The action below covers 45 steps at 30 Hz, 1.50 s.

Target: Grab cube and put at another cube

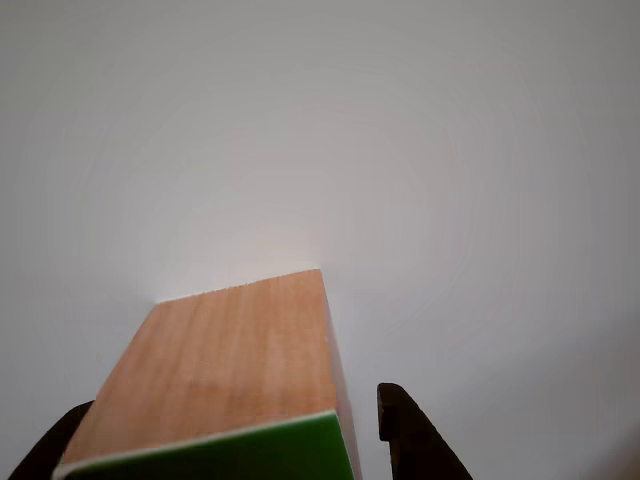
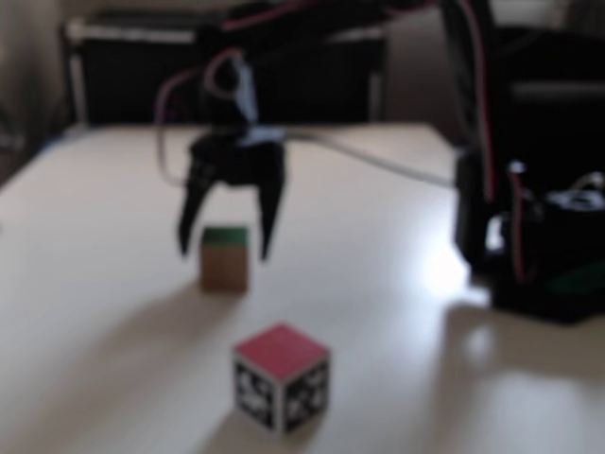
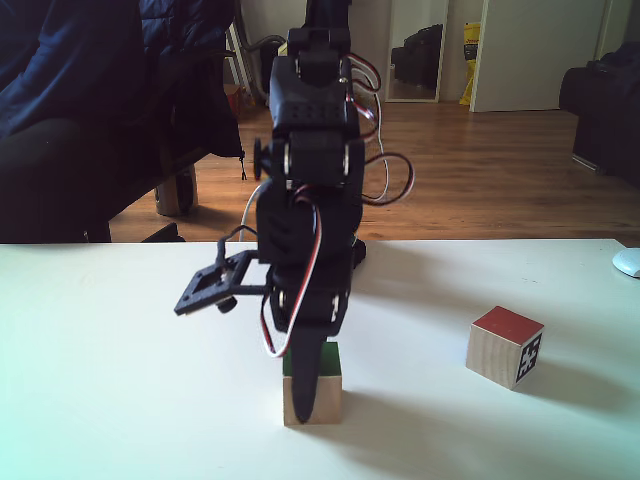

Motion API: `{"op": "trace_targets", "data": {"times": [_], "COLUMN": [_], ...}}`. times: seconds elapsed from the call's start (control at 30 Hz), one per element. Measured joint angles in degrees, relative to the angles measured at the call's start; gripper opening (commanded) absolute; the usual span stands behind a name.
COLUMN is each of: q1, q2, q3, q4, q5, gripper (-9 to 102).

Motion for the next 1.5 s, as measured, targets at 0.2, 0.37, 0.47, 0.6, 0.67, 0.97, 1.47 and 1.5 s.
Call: {"op": "trace_targets", "data": {"times": [0.2,0.37,0.47,0.6,0.67,0.97,1.47,1.5], "q1": [0.00,0.00,0.09,0.09,0.18,-0.09,-22.41,-23.99], "q2": [-3.25,-5.54,-5.98,-6.06,-6.06,-0.53,26.28,26.28], "q3": [-2.37,-3.60,-4.31,-4.48,-4.83,-3.52,1.93,1.58], "q4": [-0.09,-0.09,-0.18,-0.44,-0.35,0.88,13.36,13.54], "q5": [0.35,0.35,0.35,0.35,0.70,2.37,10.72,11.25], "gripper": [38,34,28,22,21,19,20,20]}}
